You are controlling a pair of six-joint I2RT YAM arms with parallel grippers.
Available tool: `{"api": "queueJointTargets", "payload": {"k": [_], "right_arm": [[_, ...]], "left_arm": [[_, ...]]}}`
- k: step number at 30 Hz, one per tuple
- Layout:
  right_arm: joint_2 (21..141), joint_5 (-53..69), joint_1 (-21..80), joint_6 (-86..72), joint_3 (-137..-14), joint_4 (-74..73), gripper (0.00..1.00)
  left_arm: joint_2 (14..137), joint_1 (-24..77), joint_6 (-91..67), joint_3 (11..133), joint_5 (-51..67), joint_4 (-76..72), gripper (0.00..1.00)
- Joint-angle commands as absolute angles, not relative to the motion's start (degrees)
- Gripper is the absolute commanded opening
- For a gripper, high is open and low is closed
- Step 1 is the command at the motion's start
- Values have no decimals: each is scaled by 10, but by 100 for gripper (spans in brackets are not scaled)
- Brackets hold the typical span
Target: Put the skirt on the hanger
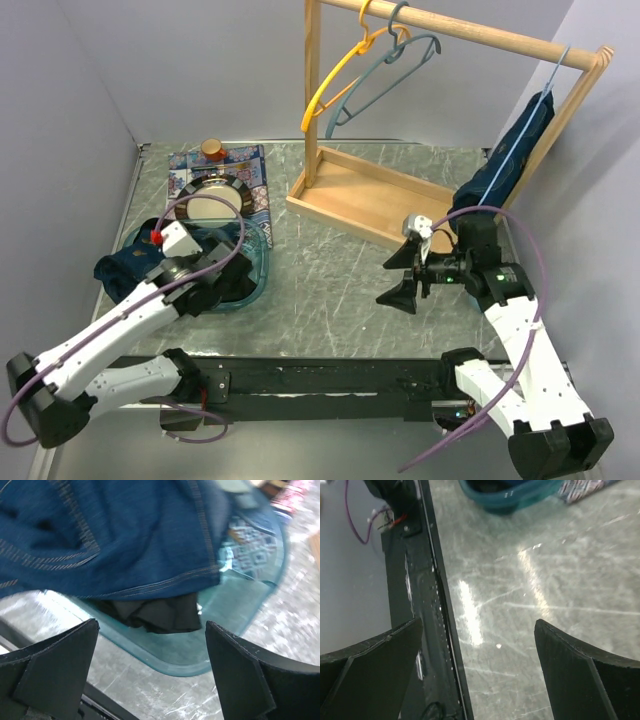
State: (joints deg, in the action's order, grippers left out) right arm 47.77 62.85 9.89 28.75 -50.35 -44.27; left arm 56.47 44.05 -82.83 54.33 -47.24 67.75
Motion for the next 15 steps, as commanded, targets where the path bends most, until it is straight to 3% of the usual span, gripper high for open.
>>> {"api": "queueJointTargets", "payload": {"k": [1,7,13,15], "right_arm": [[489,646,103,316,-455,-395,100],[507,643,103,350,-462,-430,100],[490,629,103,345,-456,-422,100],[490,628,103,345,-456,-423,100]], "left_arm": [[578,439,-983,559,-477,776,92],[639,372,-917,550,-548,705,85],[668,268,-833,521,-512,603,80],[667,235,-806,506,-486,546,68]]}}
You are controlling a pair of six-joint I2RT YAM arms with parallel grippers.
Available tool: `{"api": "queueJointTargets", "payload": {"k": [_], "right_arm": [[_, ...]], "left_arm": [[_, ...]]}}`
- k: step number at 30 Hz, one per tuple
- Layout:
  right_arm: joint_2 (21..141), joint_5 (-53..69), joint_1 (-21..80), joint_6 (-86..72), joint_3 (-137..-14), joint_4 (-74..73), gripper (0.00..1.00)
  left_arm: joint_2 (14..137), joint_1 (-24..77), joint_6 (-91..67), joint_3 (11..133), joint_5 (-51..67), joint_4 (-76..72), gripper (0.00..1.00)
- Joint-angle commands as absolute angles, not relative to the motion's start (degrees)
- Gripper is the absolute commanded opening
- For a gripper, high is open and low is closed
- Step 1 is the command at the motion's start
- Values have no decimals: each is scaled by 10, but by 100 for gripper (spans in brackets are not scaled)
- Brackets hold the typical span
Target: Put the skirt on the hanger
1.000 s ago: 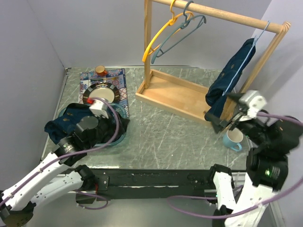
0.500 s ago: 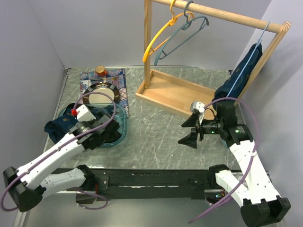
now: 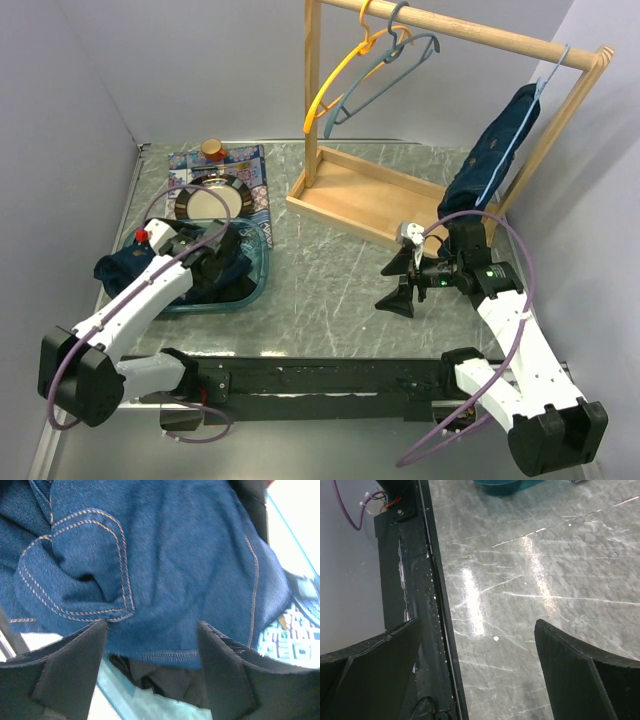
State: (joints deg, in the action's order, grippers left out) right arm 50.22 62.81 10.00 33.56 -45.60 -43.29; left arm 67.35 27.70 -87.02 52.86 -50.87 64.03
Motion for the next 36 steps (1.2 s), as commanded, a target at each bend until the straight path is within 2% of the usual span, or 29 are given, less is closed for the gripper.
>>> {"api": "queueJointTargets", "payload": {"k": [1,5,6,8,9,14,18,22,29,36], "right_arm": [[492,628,103,346,-457,-424,100],[491,623,102,348,-456,-426,100],[490,622,102,347,-456,-425,100],[488,621,101,346,-456,-423,100],[488,621,101,345,-456,-423,100],[488,618,98,345,-456,-422,100],[487,617,96,345,-455,-419,100],[488,617,93,347,-455,-421,100],[489,624,83,355,-455,-427,100],[490,630,72,368,-455,-436,100]], "left_arm": [[667,222,-782,493,-476,528,63],[671,181,-770,476,-443,501,43],[669,180,-770,481,-443,504,24],[650,181,-770,492,-451,525,7],[639,181,-767,510,-455,541,2],[535,181,-724,566,-458,544,1],[497,181,-683,624,-437,539,1],[498,181,-629,699,-394,510,1],[546,181,-523,898,-315,426,1],[571,181,-475,967,-154,258,1]]}}
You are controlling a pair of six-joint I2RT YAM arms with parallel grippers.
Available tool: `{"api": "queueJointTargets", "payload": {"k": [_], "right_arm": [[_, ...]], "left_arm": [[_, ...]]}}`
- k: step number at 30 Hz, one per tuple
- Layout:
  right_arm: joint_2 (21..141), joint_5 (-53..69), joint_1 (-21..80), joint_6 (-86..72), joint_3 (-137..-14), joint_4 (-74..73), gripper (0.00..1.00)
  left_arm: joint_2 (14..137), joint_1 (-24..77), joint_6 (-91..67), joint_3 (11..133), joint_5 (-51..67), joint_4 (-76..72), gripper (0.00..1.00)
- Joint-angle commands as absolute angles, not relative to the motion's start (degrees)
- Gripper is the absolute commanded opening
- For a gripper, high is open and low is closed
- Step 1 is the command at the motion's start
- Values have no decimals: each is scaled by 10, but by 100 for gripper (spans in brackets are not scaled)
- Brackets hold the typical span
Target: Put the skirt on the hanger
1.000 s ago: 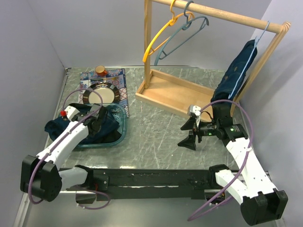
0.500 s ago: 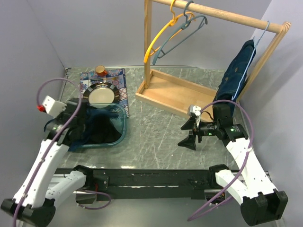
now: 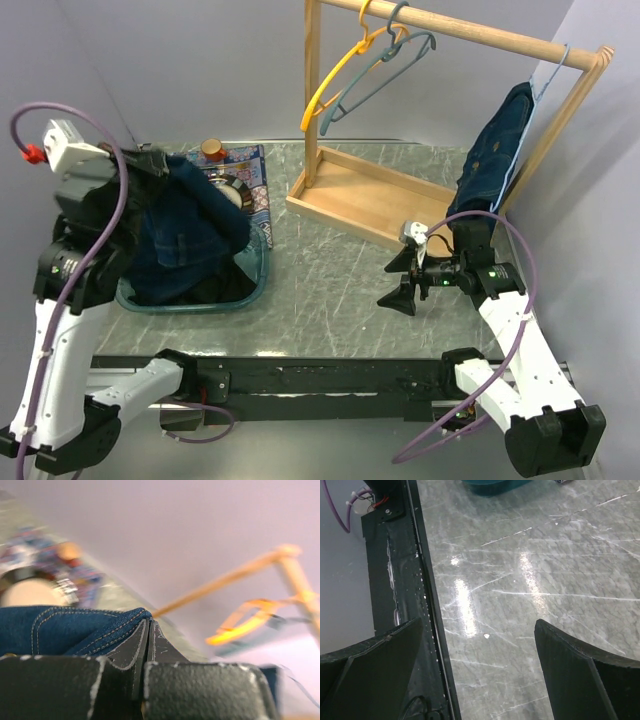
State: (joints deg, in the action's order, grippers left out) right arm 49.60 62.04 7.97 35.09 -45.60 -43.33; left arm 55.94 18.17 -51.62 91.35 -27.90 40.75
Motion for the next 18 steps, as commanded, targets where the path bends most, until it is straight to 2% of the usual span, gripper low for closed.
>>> {"api": "queueJointTargets", "payload": {"k": [1,5,10,14,18], "right_arm": [[490,634,69,375,-456,-438,100],[492,639,67,388,-458,-448,100],[491,650,63,434,-467,-478,100],[479,643,58,478,-493,-531,100],[452,606,52,511,-535,-591,100]], "left_arm": [[591,183,-475,980,-131,242,1],[642,206,-470,1057,-39,207,1],[695,344,-436,1113,-34,166,1],[727,413,-427,1128,-10,170,1],[724,458,-424,1084,-4,175,1]]}}
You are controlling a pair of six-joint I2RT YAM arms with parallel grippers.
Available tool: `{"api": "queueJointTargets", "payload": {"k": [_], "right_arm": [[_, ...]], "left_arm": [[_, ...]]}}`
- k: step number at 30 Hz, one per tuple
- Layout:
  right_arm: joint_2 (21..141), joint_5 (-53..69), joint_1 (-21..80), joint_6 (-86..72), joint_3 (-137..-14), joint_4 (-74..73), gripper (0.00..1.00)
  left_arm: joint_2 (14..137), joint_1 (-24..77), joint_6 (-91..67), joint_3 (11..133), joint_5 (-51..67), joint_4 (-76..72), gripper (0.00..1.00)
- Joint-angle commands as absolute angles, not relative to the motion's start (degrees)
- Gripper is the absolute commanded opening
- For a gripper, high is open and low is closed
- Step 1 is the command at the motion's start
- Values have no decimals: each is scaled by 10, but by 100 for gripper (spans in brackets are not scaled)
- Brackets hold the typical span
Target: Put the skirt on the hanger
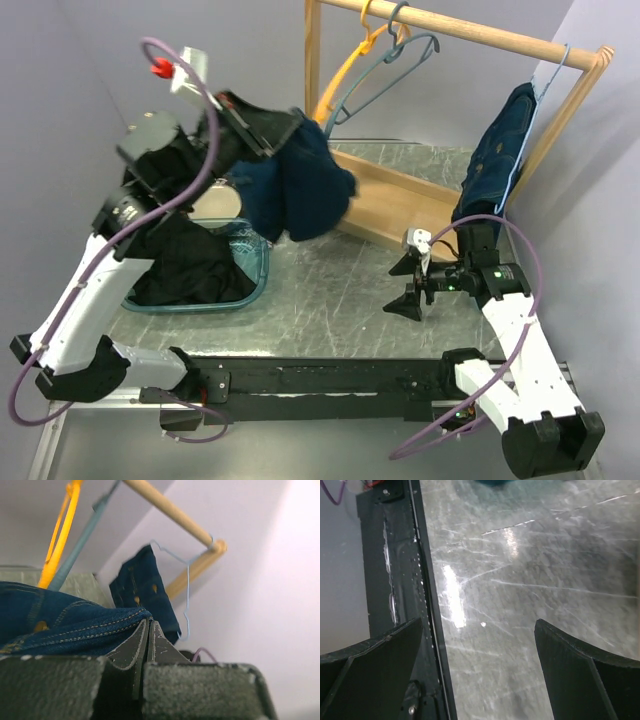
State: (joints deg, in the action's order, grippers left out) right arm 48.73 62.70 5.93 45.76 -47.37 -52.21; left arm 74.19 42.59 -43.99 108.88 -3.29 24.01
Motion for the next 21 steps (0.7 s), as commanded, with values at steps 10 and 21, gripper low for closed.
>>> {"api": "queueJointTargets", "payload": {"k": [10,21], "right_arm": [[406,591,51,534,-612,-703,100],[427,579,53,493,-546,-647,100]], "left_arm": [[693,478,-464,781,52,84,1],[864,536,-493,616,209,-84,1]]}}
